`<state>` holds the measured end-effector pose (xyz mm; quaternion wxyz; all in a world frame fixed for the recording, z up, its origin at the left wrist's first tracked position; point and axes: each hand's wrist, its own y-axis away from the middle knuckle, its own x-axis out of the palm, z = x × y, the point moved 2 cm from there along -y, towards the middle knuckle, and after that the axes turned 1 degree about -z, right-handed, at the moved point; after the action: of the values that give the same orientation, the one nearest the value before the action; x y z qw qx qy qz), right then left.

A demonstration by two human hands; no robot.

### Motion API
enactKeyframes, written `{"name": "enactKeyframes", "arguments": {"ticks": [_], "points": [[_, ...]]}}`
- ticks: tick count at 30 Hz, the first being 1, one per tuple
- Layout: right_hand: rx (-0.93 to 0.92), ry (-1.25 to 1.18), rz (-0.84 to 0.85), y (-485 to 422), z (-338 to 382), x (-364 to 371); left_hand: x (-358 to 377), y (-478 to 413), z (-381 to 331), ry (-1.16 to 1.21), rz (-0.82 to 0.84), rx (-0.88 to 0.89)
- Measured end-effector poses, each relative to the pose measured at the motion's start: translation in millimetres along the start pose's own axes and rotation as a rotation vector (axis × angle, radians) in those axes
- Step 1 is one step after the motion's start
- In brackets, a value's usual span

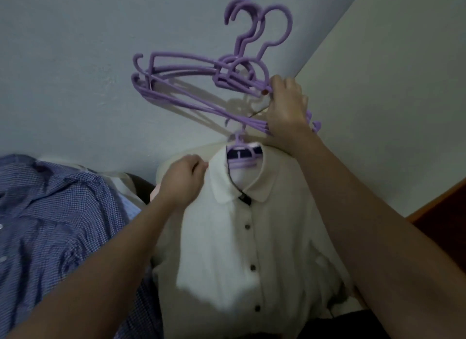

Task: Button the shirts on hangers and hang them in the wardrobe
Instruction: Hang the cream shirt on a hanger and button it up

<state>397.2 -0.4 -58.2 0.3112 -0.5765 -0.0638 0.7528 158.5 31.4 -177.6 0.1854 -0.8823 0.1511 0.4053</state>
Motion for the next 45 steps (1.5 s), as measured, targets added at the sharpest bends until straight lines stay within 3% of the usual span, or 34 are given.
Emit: {"name": "enactKeyframes", "arguments": {"ticks": [4,9,14,19,22,26,31,39,45], "points": [[-0.02,-0.011,-0.125,-10,-6,-14,-11,-50,-11,0.011,-0.076,-0.013],[-0.066,-0.117,-0.186,-7,-12,-6,35,-64,6,-0.144,0.066,-0.099],[-0.099,-0.1,-0.238,4,-31,27,54,-60,21,-0.121,0.043,-0.116],[-0.074,-0.101,-0.131,10,-44,47,46,-54,9,-0.271,-0.083,-0.107],[-0.053,-0.152,-0.045,8,-49,49,59,-14,-14,-0.394,-0.168,-0.016],[-0.031,-0.209,0.115,3,-60,58,87,27,-19,-0.356,0.099,-0.055],[-0.014,-0.183,0.237,8,-69,74,93,22,-18,-0.365,0.126,-0.083],[0.087,-0.2,0.296,-4,-70,91,94,21,-17,-0.346,0.092,-0.076],[0.043,-0.224,0.142,11,-64,90,93,28,-14,-0.167,-0.106,-0.045]]}}
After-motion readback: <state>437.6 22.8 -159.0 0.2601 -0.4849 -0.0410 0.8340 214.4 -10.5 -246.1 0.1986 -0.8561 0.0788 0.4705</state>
